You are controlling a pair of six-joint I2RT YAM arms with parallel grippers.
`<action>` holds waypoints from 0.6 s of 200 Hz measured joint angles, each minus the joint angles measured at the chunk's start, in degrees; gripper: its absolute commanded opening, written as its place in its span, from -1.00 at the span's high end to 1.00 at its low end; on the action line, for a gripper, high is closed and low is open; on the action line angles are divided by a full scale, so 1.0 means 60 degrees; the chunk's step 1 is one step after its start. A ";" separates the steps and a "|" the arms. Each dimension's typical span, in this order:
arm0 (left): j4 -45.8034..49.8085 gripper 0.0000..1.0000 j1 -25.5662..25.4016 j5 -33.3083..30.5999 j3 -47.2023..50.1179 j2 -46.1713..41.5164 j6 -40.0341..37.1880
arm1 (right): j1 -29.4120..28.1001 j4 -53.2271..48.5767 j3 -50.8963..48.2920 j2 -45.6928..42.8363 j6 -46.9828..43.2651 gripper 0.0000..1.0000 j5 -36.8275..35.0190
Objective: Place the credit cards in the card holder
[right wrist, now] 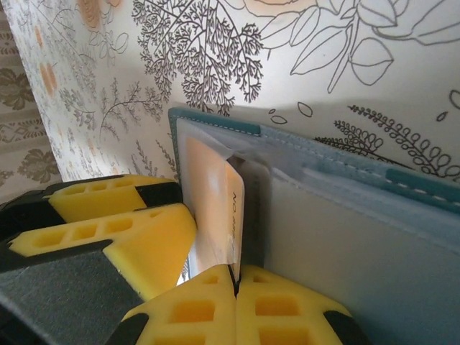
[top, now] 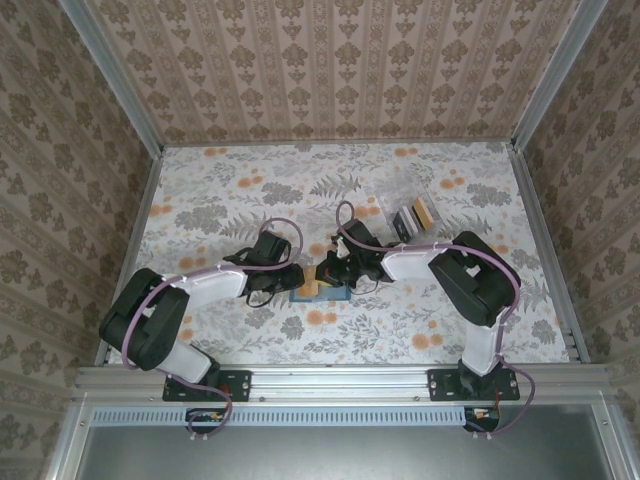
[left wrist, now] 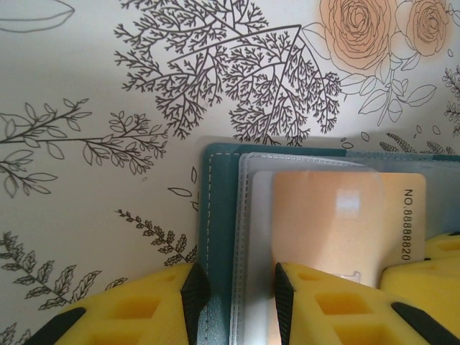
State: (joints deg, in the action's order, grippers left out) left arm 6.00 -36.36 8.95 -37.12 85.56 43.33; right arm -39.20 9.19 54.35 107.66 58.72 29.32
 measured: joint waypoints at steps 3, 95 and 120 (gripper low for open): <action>0.0000 0.31 0.0000 0.0000 0.0000 0.0000 0.0007 | -0.0004 -0.0004 0.0015 0.0011 0.0007 0.91 -0.0018; -0.0138 0.34 -0.0080 0.0036 0.0025 -0.0004 0.0142 | -0.0197 -0.1792 0.0772 0.0029 -0.0630 0.40 -0.0867; -0.0153 0.38 -0.0142 0.0106 0.0047 -0.0004 0.0142 | -0.0211 -0.2339 0.0929 -0.0113 -0.0841 0.42 -0.1118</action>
State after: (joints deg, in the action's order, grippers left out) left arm 5.08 -37.21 9.58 -36.84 85.54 44.18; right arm -40.47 -4.84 59.92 106.98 53.67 22.61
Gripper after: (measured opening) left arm 0.320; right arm 0.300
